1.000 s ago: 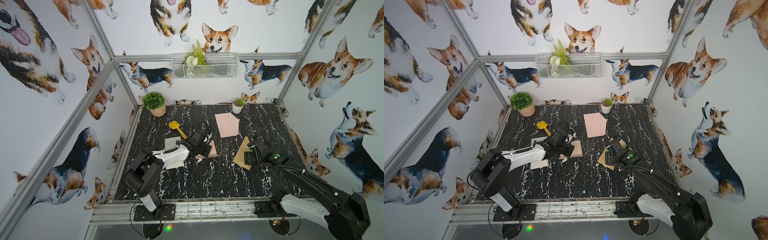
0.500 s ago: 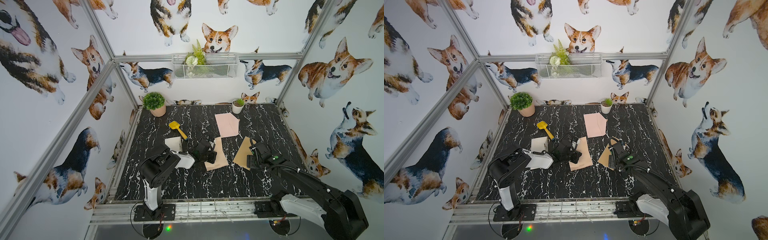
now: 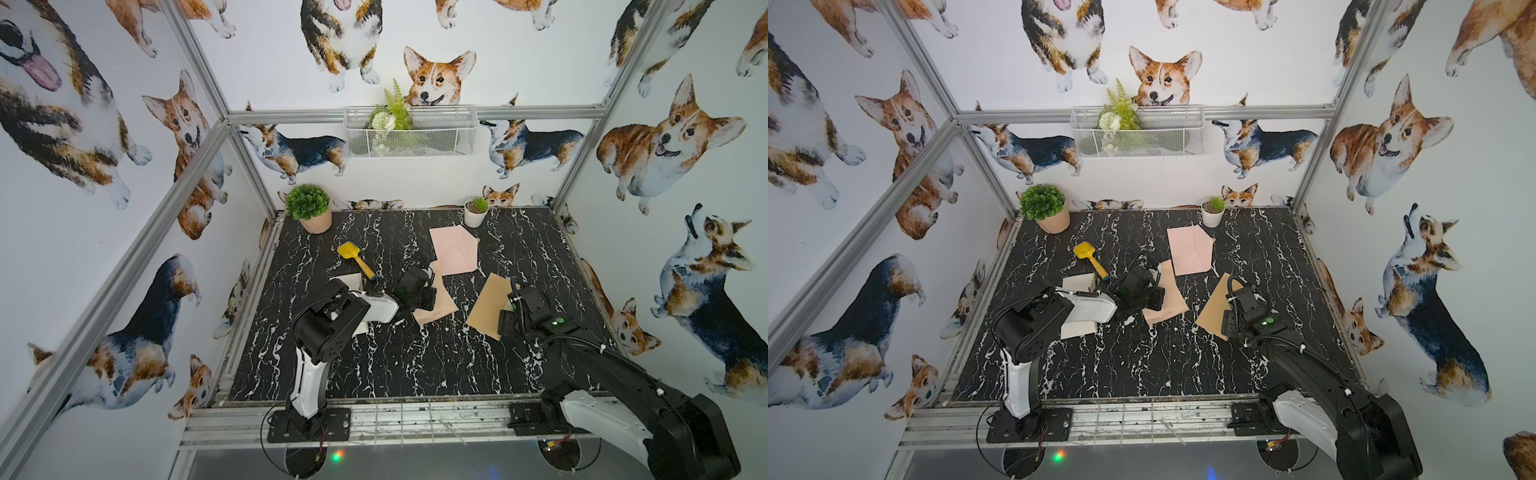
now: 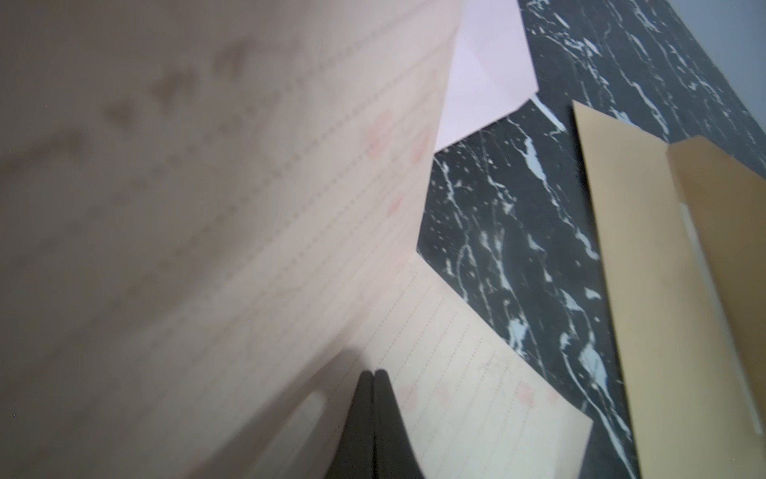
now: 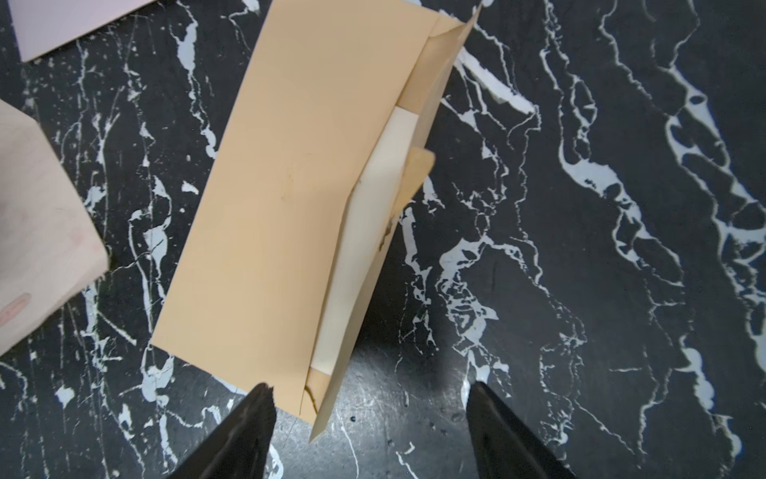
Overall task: Take the letter paper out of the envelope
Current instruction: Move the letter paper to the center of the board.
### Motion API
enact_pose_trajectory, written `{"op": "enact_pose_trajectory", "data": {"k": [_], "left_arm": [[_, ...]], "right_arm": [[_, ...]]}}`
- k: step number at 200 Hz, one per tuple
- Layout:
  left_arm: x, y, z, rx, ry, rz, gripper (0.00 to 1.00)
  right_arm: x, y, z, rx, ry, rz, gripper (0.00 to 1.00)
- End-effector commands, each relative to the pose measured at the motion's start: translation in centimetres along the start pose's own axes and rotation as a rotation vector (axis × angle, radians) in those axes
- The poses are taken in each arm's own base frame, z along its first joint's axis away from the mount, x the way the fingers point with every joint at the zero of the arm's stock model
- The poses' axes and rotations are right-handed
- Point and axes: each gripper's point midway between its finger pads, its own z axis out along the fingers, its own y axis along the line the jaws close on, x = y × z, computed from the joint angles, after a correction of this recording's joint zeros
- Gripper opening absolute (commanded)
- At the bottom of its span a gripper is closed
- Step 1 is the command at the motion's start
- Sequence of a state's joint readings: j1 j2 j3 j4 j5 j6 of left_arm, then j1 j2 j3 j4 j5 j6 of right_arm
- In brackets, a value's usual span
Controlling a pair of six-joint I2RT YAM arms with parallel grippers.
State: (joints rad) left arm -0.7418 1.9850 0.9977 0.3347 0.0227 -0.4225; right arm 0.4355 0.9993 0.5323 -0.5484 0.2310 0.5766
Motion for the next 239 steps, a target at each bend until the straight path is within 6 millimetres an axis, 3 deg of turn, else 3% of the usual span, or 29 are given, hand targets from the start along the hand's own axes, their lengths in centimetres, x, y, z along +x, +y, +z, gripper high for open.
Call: {"op": "enact_pose_trajectory", "data": {"k": [1,50,132,150,167,177,188,208,220,239], "left_arm": [[2.2,5.0,-0.2,-0.177,0.104,-0.054,0.00],[-0.8,9.3,0.2,-0.210,0.066,-0.145,0.00],[-8.8,11.4,4.6,-0.090,0.000,-0.207,0.00],[-10.4,11.3,4.3,-0.043,-0.016,-0.236,0.00],[-11.6,10.8,2.8,-0.049,-0.039,-0.213,0.00],[-11.9,10.5,1.9,-0.045,-0.044,-0.208,0.00],[-12.0,10.1,0.9,-0.037,-0.045,-0.207,0.01],[-11.7,8.6,-0.6,0.006,-0.038,-0.223,0.35],[-11.4,7.0,-1.3,0.056,-0.035,-0.225,0.43],[-10.6,4.4,-2.9,0.115,-0.036,-0.216,0.46]], "right_arm": [[-0.5,0.8,0.4,-0.036,-0.010,0.018,0.76],[-1.0,1.5,1.4,-0.036,0.001,0.008,0.76],[-1.0,1.9,2.7,-0.029,0.017,0.006,0.72],[-0.9,2.1,2.7,-0.040,0.021,0.001,0.71],[-0.9,2.2,2.7,-0.050,0.019,-0.003,0.68],[-0.9,2.3,2.7,-0.052,0.019,-0.006,0.64],[-0.8,2.4,2.8,-0.062,0.022,-0.006,0.50],[-0.6,3.3,2.9,-0.110,0.034,-0.022,0.22],[-0.5,3.8,2.9,-0.134,0.045,-0.036,0.05],[-0.2,4.0,3.1,-0.137,0.062,-0.047,0.00]]}}
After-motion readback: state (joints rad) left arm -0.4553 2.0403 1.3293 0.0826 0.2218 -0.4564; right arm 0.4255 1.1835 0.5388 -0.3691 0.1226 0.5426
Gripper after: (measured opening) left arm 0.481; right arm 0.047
